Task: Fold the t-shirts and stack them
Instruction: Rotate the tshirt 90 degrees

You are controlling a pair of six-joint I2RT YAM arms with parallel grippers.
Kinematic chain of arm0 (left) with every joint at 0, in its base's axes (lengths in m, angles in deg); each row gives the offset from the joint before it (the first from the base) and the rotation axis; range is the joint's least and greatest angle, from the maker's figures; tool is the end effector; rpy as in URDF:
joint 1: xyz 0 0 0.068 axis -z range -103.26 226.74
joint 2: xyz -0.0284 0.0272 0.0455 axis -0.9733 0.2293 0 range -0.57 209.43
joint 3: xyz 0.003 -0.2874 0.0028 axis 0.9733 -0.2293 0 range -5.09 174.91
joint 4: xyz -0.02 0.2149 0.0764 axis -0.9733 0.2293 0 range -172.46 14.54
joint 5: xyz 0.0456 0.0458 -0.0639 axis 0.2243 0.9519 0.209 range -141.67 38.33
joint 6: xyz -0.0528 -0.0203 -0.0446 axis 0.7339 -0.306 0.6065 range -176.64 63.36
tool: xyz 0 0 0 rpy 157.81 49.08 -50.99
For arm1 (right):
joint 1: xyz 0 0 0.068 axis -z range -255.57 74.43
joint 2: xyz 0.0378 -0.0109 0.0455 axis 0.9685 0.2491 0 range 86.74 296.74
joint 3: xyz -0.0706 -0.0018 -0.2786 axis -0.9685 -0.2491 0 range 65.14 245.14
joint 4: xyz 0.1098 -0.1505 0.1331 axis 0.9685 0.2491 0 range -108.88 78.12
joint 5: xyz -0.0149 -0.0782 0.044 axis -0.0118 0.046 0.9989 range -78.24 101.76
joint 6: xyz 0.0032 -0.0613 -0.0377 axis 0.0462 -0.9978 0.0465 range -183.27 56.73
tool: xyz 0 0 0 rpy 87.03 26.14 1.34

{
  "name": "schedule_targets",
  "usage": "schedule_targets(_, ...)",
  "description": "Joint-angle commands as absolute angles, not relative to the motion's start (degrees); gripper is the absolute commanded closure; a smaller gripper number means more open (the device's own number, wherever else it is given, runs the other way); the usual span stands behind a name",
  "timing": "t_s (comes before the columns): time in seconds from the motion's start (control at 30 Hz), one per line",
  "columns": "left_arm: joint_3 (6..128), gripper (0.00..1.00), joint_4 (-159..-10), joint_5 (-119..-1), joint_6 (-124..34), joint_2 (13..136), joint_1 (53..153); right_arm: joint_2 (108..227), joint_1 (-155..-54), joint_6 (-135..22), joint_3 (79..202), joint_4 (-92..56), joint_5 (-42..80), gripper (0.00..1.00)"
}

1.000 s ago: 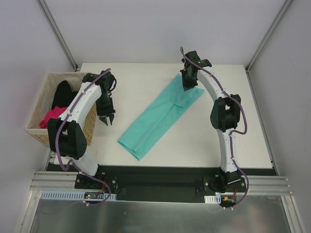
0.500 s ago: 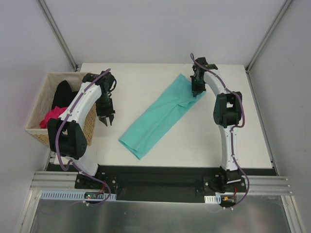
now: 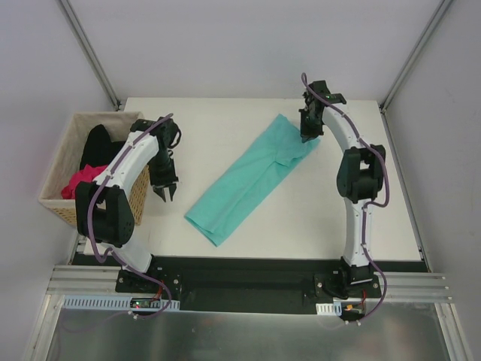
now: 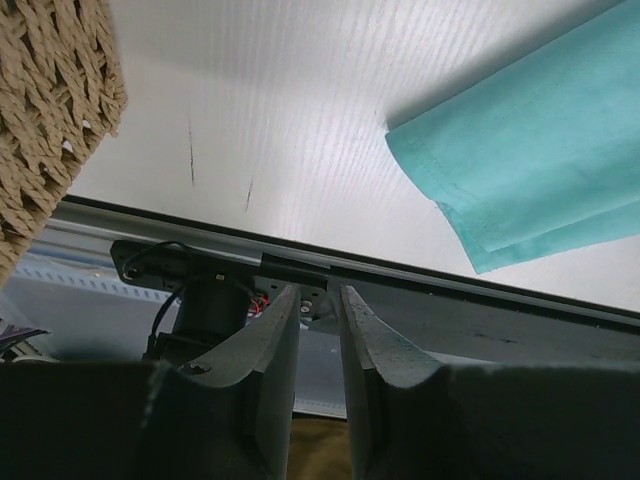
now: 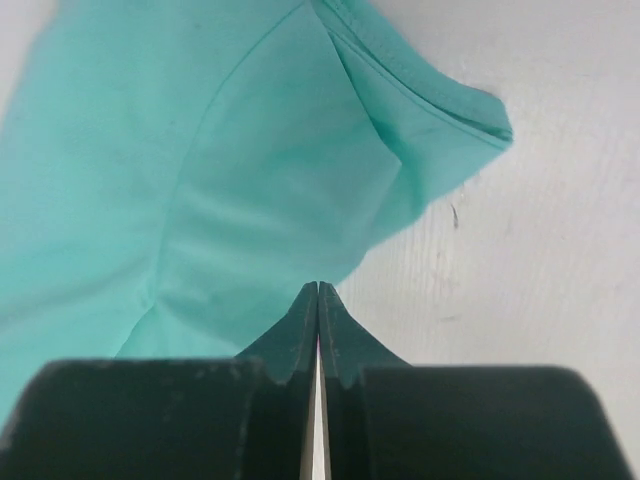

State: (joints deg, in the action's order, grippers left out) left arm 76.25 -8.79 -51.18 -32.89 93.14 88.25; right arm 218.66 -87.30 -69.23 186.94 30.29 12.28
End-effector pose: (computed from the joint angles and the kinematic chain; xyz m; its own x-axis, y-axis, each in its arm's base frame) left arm 0.2600 -0.0525 0.2724 -0.9749 -0.2125 -0.0666 -0.2116 0.9771 -0.0199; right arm 0.4815 0.1005 0.2285 -0.8157 -0.2752 -0.5088 -0.2940 0.9547 -0.0452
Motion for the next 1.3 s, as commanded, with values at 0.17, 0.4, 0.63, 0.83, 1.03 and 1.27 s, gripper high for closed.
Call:
schedule_targets(0.17, 70.0, 0.78, -14.9, -51.6, -32.8, 92.7, 87.8, 200.1, -89.5, -68.0, 176.2, 32.1, 12.4, 0.99)
schedule_targets(0.4, 71.0, 0.78, -16.3, -53.3, -32.7, 92.9, 87.8, 198.3, -90.0, -67.5, 169.8, 33.4, 13.2, 0.83)
schedule_targets(0.63, 73.0, 0.78, -16.3, -55.1, -31.8, 91.8, 88.0, 199.4, -95.4, -64.9, 166.2, 32.2, 14.7, 0.99)
schedule_targets(0.83, 75.3, 0.78, -15.8, -55.8, -31.1, 91.2, 88.3, 202.9, -102.9, -63.5, 167.9, 31.7, 16.7, 0.99)
schedule_targets(1.03, 77.2, 0.78, -14.6, -55.5, -30.5, 90.3, 88.3, 205.5, -105.9, -61.1, 167.1, 31.7, 18.4, 0.99)
schedule_targets(1.27, 78.1, 0.78, -13.6, -55.2, -30.5, 90.0, 88.3, 206.4, -106.2, -59.9, 165.1, 29.8, 19.0, 0.99)
